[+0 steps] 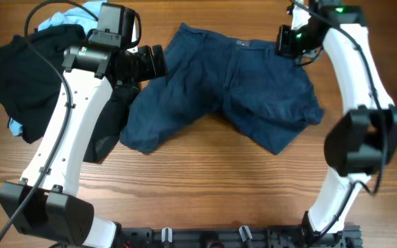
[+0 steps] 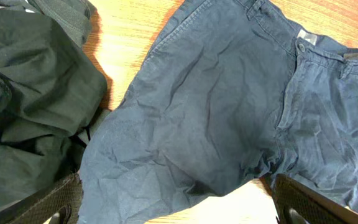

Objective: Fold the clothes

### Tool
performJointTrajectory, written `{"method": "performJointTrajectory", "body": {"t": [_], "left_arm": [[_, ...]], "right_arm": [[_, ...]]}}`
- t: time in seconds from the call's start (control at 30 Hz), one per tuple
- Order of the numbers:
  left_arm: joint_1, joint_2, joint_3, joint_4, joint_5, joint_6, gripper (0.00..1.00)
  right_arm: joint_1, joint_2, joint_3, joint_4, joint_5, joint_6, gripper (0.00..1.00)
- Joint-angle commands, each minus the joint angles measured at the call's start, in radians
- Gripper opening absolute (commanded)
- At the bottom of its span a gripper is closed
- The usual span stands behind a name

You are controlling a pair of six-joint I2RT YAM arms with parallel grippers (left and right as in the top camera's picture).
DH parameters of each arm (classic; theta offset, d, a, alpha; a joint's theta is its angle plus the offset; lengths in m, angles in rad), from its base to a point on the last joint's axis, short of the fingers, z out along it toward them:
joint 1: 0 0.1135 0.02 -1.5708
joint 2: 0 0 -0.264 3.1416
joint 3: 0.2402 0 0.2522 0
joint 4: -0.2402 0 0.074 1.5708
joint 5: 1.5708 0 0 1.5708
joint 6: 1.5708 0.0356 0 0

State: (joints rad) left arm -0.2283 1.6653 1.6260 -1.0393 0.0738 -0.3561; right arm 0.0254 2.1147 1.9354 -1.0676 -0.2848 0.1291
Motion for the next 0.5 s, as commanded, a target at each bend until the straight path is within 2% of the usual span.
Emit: {"method": "performJointTrajectory", "body": {"t": [0.0,0.27,0.47], "left_arm": [[-0.005,0.002,0.003,-0.004,0.008,0.015,0.97],[-0.005,0.002,0.003,-0.003,-0.023,0.012,0.95],[-0.005,0.002,0.003,-0.003,-0.023,0.012,0.95]], "right_arm": [[0.002,0.123,-0.013,0.001,0.027,0.031,0.04],[0.003,0.284,-0.013,0.046,0.09,0.031,0.04],[0.003,0.353,-0.013,0.174,0.228,0.04,0.04]]}}
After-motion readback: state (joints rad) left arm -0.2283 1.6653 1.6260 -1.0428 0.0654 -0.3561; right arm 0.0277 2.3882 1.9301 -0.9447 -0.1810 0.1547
